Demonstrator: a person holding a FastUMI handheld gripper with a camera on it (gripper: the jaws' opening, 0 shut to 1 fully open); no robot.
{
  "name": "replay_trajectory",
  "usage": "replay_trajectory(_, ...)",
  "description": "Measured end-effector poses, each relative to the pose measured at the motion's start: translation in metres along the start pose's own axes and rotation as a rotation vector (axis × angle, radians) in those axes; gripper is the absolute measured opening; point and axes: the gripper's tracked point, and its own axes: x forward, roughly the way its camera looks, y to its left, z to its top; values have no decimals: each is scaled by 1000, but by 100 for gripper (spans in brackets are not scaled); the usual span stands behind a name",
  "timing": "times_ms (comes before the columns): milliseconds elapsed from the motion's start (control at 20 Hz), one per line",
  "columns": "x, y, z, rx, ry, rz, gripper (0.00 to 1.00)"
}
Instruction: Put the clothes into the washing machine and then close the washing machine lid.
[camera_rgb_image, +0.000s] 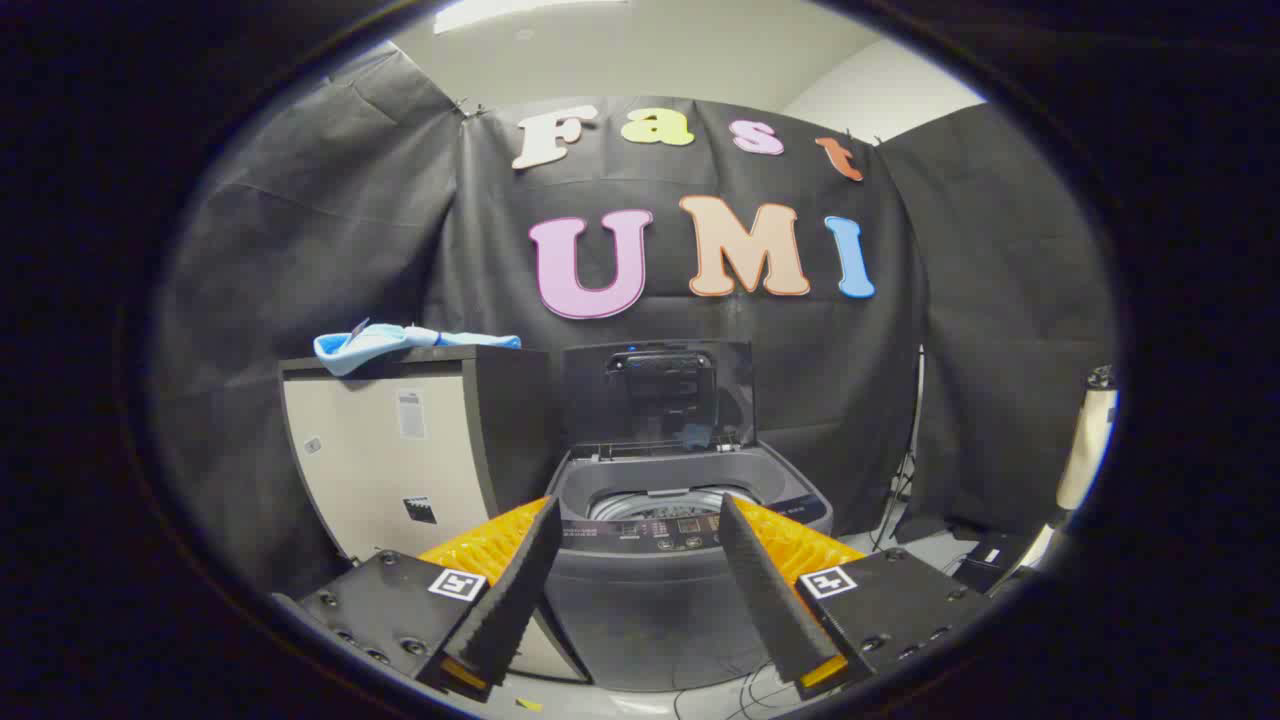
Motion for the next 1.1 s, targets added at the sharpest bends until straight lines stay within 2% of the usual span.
replay_trajectory(350,1,9,6,-12,0,9,98)
replay_trajectory(600,2,34,27,-24,-13,46,98)
replay_trajectory(750,7,62,37,-39,9,90,98)
replay_trajectory(1100,26,169,88,-38,27,246,98)
